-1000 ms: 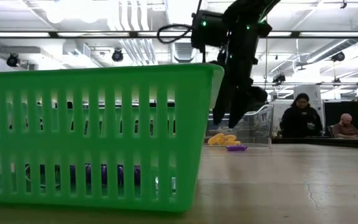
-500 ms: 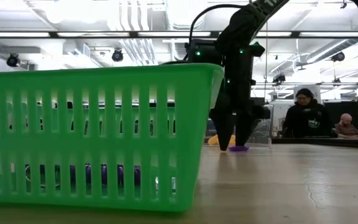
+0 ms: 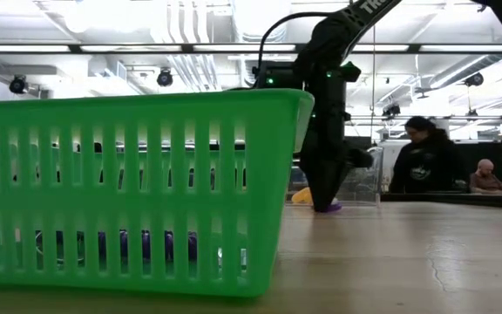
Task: Sort spring keychains
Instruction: Put the violet spring keychain into the green bin
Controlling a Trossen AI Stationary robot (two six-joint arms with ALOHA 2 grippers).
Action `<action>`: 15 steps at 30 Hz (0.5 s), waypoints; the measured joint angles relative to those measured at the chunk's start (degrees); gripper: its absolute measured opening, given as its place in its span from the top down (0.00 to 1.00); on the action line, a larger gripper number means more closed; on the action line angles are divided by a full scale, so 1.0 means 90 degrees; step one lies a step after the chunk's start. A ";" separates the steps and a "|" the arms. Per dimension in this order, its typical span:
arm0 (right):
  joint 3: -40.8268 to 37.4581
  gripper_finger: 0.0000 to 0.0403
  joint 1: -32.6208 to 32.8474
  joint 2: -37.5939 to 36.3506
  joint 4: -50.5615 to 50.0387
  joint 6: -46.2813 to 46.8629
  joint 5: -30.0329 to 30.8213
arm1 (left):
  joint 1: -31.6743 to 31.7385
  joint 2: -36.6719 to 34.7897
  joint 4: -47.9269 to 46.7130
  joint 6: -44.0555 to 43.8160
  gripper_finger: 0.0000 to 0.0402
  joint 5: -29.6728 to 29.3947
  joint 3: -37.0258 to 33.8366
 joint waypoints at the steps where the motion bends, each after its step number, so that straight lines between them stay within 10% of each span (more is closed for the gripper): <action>1: 0.0037 0.95 0.0000 0.0006 -0.0017 -0.0007 -0.0024 | 0.0000 0.0000 0.0000 0.0001 0.64 -0.0001 0.0000; 15: 0.1379 0.98 0.0505 -0.0462 -0.0231 -0.0010 -0.0060 | 0.0002 0.0000 -0.0045 0.0052 0.64 -0.0002 0.0000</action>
